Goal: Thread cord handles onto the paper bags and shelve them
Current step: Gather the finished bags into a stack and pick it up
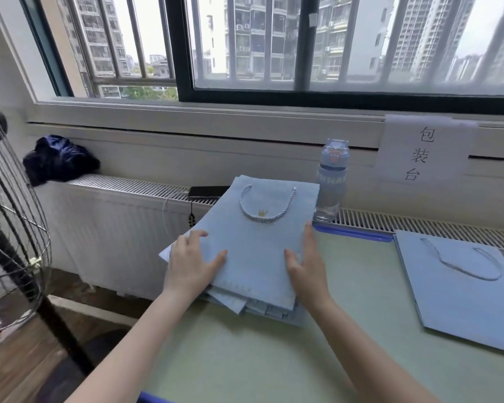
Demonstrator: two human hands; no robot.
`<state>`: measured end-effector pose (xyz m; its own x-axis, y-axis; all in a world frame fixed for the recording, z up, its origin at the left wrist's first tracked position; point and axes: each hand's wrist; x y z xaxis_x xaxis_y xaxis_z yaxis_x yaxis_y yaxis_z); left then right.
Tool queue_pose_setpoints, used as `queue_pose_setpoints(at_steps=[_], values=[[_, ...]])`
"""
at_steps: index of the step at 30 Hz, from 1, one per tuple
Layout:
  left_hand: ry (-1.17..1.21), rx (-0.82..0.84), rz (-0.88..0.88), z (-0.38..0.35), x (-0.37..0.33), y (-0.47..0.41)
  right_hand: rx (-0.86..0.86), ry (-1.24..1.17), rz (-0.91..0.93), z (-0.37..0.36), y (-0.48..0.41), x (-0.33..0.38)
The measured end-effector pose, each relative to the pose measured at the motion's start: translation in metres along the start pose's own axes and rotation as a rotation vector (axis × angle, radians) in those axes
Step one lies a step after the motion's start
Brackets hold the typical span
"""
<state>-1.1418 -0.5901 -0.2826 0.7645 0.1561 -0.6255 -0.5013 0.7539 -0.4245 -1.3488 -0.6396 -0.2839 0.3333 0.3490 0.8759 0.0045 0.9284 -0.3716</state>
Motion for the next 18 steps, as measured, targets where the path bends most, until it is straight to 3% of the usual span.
queue_pose_setpoints(at_steps=[4,9,12,15,18], values=[[0.047,-0.074,-0.051,0.000,-0.006,0.005,0.004,-0.081,-0.013,0.030,-0.012,-0.003],[0.045,0.114,-0.193,-0.020,-0.040,0.012,-0.059,-0.186,-0.058,0.058,-0.016,-0.008],[0.194,0.132,-0.227,-0.030,-0.073,0.020,-0.156,-0.250,-0.112,0.088,-0.018,-0.004],[0.518,0.164,-0.075,-0.039,-0.107,0.025,-0.218,-0.269,-0.143,0.134,-0.022,-0.009],[0.754,0.284,0.097,-0.059,-0.143,0.035,-0.231,-0.118,-0.122,0.182,-0.021,-0.022]])
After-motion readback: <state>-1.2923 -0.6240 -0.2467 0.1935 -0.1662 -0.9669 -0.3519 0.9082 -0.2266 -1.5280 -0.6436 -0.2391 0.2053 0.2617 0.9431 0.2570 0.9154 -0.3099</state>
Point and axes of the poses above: each hand's wrist, its own y-axis away from the middle knuckle, its own z-axis out of the back of the hand, x = y × z, and after that the axes turned 7 degrees about -x, right-handed
